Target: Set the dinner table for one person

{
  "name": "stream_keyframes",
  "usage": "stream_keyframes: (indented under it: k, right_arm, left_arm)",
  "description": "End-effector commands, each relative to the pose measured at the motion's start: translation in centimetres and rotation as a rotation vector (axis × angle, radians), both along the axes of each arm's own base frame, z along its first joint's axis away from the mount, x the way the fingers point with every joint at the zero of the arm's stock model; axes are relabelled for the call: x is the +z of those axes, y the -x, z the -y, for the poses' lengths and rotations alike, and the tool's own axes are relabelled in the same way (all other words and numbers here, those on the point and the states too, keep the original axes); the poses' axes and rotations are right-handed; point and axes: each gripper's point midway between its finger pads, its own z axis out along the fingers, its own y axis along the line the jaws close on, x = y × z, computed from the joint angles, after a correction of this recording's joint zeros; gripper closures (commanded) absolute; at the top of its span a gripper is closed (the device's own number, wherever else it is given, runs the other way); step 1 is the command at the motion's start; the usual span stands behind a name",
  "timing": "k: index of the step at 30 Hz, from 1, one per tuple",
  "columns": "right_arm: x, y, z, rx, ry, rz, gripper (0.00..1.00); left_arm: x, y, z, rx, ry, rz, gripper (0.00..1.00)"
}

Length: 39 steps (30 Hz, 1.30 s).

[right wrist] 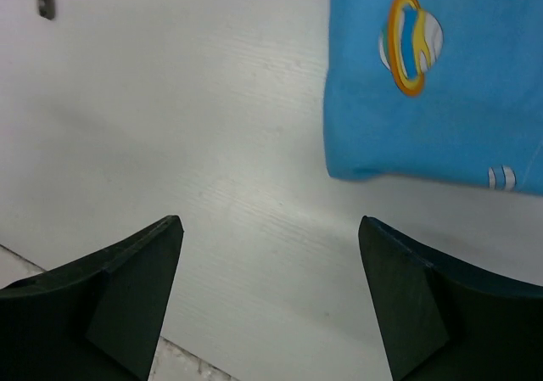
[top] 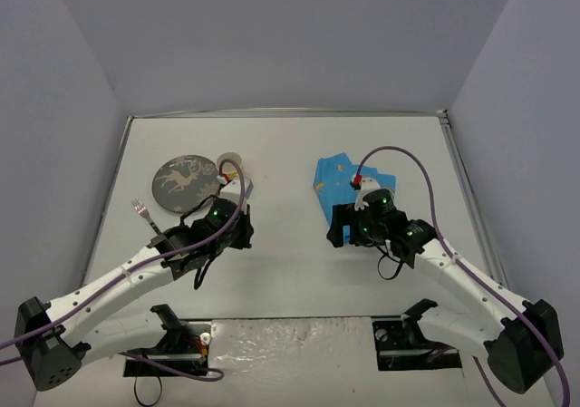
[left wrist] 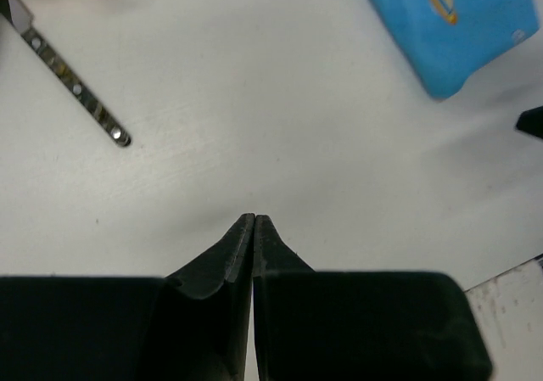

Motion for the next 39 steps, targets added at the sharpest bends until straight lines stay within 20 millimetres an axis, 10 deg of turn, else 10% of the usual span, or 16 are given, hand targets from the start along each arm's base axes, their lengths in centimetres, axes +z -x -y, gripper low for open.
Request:
stream_keyframes:
  k: [1, 4, 8, 16, 29, 39]
  right_arm:
    - [4.4, -4.5, 3.7, -0.278, 0.019, 0.168, 0.17]
    - [6.2, -8.6, 7.1, -0.429, 0.015, 0.171, 0.17]
    - [3.8, -13.5, 11.4, -0.528, 0.031, 0.075, 0.17]
    - [0.2, -22.1, 11.3, -0.416, -0.017, 0.07, 0.27]
    - [-4.6, -27.0, 12.9, -0.315, 0.109, 0.086, 0.38]
    - [-7.8, -28.3, 13.1, -0.257, 0.135, 0.056, 0.46]
  left_arm:
    - [2.7, -0.4, -0.1, 0.052, 0.089, 0.057, 0.97]
    - [2.6, -0.6, 0.0, 0.056, 0.082, 0.055, 0.93]
    - [2.5, -1.0, 0.4, 0.047, 0.074, 0.054, 0.85]
    - [0.5, -1.1, 0.9, 0.033, 0.037, 0.009, 0.56]
    - [-0.8, -1.1, 0.8, 0.018, 0.013, 0.002, 0.2]
    - [-1.7, -0.7, 0.7, 0.017, 0.008, -0.02, 0.18]
